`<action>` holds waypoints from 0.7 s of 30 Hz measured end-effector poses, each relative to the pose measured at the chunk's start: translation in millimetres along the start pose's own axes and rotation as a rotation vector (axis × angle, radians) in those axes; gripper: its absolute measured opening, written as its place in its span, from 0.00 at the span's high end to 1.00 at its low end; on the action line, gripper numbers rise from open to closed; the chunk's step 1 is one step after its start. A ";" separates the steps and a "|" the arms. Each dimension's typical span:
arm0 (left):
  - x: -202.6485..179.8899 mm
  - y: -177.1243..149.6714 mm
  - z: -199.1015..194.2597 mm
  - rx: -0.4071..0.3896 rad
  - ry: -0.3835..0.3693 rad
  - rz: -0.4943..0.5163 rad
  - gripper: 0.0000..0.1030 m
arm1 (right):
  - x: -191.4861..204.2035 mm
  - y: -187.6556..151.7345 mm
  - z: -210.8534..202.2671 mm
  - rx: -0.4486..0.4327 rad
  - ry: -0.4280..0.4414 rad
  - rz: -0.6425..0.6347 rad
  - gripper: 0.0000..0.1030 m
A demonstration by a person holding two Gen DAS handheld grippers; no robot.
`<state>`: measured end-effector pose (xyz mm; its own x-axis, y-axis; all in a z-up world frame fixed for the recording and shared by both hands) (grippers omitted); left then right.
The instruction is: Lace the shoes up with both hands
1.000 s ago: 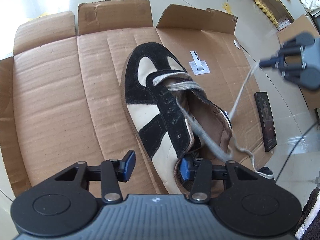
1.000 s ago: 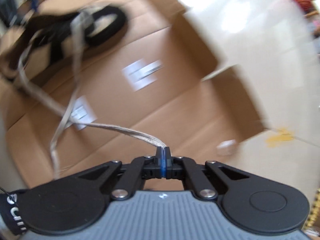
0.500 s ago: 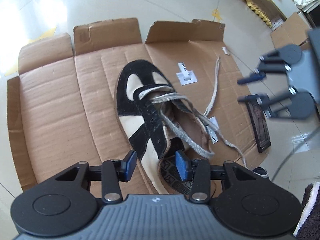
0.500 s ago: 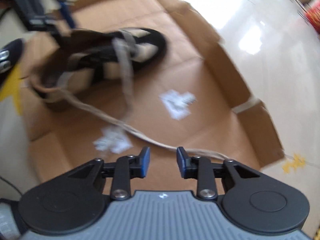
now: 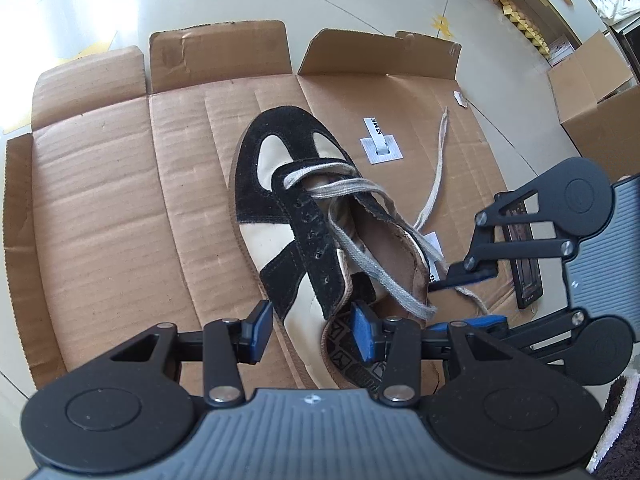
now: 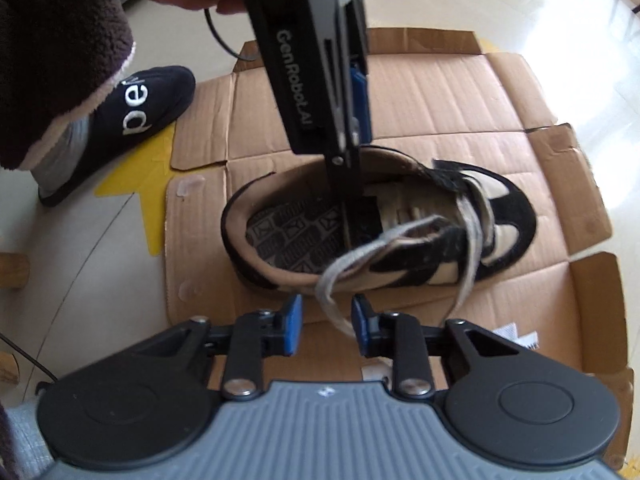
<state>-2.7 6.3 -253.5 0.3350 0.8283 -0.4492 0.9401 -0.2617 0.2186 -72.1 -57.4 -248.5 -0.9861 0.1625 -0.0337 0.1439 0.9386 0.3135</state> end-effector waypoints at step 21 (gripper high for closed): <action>-7.2 9.9 3.3 -0.036 -0.009 0.079 0.64 | -78.8 -34.0 -21.9 0.068 -0.108 0.271 0.57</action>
<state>4.4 -3.9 -251.0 0.4090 0.8009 -0.4373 0.9078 -0.3083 0.2844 -1.1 -108.7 -235.7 -0.8971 0.4377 -0.0592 0.4093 0.8743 0.2610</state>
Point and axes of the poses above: each gripper's, at about its wrist camera, not at the fingertips, and z roughly the way its jaws point, x to its left, y to its top, the point moved 10 cm from there along z, roughly the way its jaws point, and after that the axes turned 7 degrees about -y, right-handed, at the moved point
